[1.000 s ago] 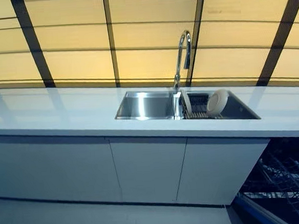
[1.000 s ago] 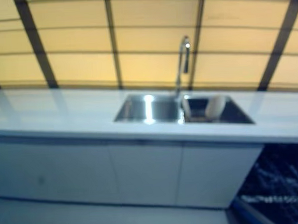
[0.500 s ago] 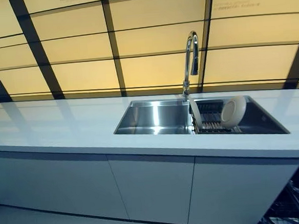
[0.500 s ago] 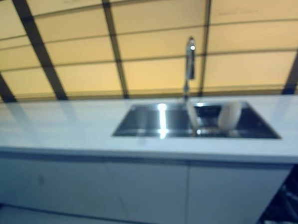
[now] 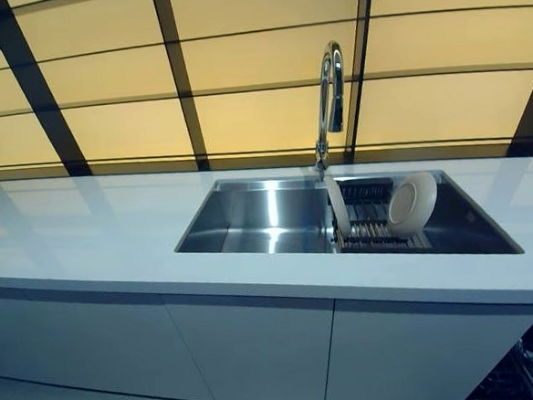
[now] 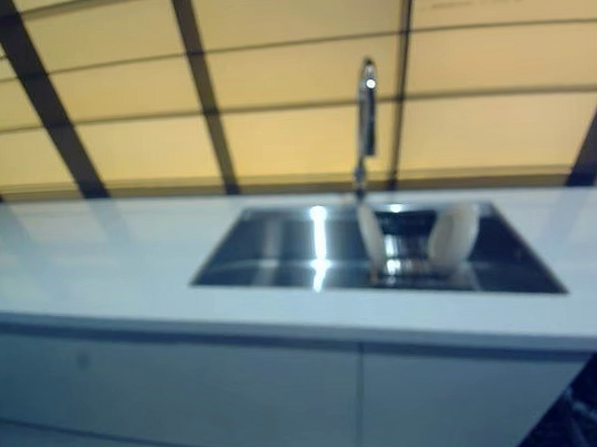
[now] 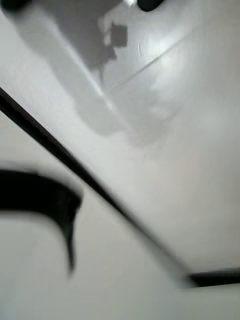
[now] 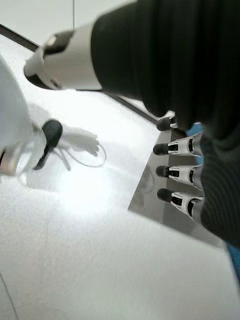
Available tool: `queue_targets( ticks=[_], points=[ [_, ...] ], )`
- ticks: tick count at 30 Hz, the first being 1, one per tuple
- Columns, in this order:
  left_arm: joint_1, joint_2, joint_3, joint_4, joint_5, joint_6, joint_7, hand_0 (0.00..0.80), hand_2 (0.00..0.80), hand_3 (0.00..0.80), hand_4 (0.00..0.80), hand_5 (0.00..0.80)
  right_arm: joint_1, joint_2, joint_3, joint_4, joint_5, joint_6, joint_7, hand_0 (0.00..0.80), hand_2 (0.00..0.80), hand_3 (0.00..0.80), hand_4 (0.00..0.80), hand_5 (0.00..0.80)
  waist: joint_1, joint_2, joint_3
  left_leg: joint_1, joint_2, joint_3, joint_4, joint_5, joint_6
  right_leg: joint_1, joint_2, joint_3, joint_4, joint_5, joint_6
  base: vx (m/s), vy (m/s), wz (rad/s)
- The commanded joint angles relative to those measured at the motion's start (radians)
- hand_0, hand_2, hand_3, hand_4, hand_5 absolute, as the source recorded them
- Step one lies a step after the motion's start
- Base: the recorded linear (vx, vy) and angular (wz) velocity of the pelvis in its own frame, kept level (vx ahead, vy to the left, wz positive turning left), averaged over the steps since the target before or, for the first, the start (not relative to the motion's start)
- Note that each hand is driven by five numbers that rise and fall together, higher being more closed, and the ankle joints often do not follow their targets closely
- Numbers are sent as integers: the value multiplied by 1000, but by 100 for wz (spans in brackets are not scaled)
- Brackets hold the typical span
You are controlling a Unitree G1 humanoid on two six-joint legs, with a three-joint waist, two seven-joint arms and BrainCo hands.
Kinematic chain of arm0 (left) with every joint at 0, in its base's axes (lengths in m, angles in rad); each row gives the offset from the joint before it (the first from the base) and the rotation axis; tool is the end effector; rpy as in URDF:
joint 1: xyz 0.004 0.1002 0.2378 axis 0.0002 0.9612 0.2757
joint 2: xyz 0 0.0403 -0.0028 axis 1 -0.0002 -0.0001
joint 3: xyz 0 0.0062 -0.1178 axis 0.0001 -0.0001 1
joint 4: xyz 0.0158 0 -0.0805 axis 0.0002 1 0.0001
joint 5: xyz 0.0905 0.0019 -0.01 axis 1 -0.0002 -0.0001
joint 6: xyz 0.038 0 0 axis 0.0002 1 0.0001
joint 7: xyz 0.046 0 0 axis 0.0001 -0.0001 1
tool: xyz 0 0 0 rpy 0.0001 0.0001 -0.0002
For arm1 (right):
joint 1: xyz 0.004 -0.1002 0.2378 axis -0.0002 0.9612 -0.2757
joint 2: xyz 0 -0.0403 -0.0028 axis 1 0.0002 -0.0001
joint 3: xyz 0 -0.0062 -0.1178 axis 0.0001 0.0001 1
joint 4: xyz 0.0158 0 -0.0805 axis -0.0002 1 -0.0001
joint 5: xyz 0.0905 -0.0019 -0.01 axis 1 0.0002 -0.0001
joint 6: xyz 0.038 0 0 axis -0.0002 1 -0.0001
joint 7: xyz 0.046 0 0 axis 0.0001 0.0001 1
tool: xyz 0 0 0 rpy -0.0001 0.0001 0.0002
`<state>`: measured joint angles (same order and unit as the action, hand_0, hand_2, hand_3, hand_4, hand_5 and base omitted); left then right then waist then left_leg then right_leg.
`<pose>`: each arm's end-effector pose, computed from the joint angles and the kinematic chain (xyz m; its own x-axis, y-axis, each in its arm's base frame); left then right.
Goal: Take plates into dishwasher
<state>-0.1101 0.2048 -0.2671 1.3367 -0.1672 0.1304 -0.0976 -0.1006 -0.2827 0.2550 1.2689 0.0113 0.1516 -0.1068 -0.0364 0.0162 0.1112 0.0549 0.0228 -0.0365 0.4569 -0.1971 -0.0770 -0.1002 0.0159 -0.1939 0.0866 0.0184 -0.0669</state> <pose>0.0855 0.2106 -0.1229 0.1914 0.0541 -0.9800 0.1353 0.9875 0.0809 0.0924 -0.2369 -0.1145 0.2673 -0.3300 -0.9054 -0.2135 0.8959 -0.3896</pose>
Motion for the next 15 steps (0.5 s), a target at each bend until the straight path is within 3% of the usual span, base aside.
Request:
queue_targets(
  ticks=[1,2,3,6,8,10,12,15],
  points=[
    [9,-4,26,-37,-34,-48,29,0,0,0,0,0,-24,-7,79,-20,5,-26,61,0,0,0,0,0,47,-61,51,-286,-66,36,228,257,55,119,-83,94,-23,0,55,263,-11,-23],
    [11,-1,27,-36,-39,-53,27,0,0,0,0,0,-27,-6,81,-18,6,-31,67,0,0,0,0,0,57,-55,54,-286,-71,39,150,253,57,132,-79,102,-27,-5,63,384,91,-47],
    [14,9,33,-35,-55,-68,21,0,0,0,0,0,-37,-3,80,-8,21,-67,91,0,0,0,0,0,76,-34,65,-272,-49,89,-99,269,59,168,-59,106,-40,-22,77,292,106,-36],
    [19,11,43,-38,-28,-80,23,0,0,0,0,0,-45,-3,75,-8,-3,-87,132,0,0,0,0,0,94,-20,76,-275,-63,107,-221,285,61,193,-43,108,-33,-42,81,170,69,-37],
    [9,21,35,-57,6,-41,25,0,0,0,0,0,-52,-5,76,-30,-32,-75,156,0,0,0,0,0,99,-18,56,-217,-90,44,-326,245,83,189,-46,121,-21,-61,95,239,121,-32],
    [-6,39,11,-63,-18,-20,22,0,0,0,0,0,-49,-16,72,-26,6,-70,178,0,0,0,0,0,90,-19,37,-145,-97,27,-377,219,99,173,-54,109,0,-68,108,244,85,-45],
    [-9,55,10,-69,-20,-11,22,0,0,0,0,0,-39,-23,59,-19,-53,-85,251,0,0,0,0,0,88,-16,16,-82,-98,7,-444,223,110,162,-57,91,6,-68,115,236,61,-40],
    [-13,64,6,-68,-4,-6,22,0,0,0,0,0,-37,-21,60,-10,-38,-92,238,0,0,0,0,0,95,-16,1,-76,-98,7,-466,229,121,154,-50,81,42,-96,111,113,38,-20]
  ],
)
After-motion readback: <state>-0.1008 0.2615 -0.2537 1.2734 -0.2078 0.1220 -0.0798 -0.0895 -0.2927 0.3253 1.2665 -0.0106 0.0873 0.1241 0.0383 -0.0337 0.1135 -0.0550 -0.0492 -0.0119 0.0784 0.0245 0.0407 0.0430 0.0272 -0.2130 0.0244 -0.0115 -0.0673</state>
